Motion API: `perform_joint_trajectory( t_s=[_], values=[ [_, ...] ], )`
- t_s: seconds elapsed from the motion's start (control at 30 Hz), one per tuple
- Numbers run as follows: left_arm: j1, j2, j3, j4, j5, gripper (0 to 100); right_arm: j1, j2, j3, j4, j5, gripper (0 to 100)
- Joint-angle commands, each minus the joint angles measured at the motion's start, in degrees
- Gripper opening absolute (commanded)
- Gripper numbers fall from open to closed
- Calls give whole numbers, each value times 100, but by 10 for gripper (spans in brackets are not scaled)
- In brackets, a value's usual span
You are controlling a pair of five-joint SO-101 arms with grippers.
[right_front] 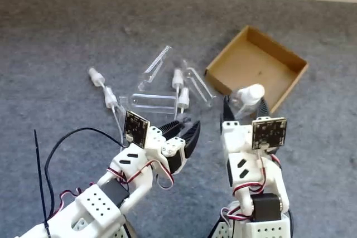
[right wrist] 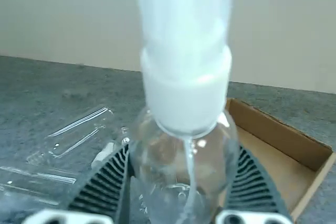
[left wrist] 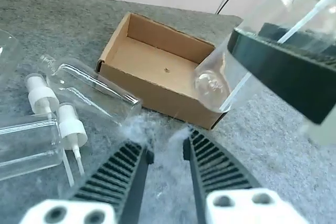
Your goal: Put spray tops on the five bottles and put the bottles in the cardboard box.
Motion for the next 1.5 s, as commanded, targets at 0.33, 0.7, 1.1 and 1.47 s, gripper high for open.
perform_joint_trajectory(
  t_s=[0.33,0.7,1.1,1.47],
  values=[
    [-910,-119,75,9,18,73,611,4154,-3240,-629,79,120],
    [-1121,-119,101,9,18,73,611,6774,-3908,-2747,79,120],
    [-1121,-119,92,9,18,73,980,9534,-5622,-3925,79,120],
    [-1103,-119,92,9,18,73,1007,11442,-7380,-3916,70,120]
  ],
)
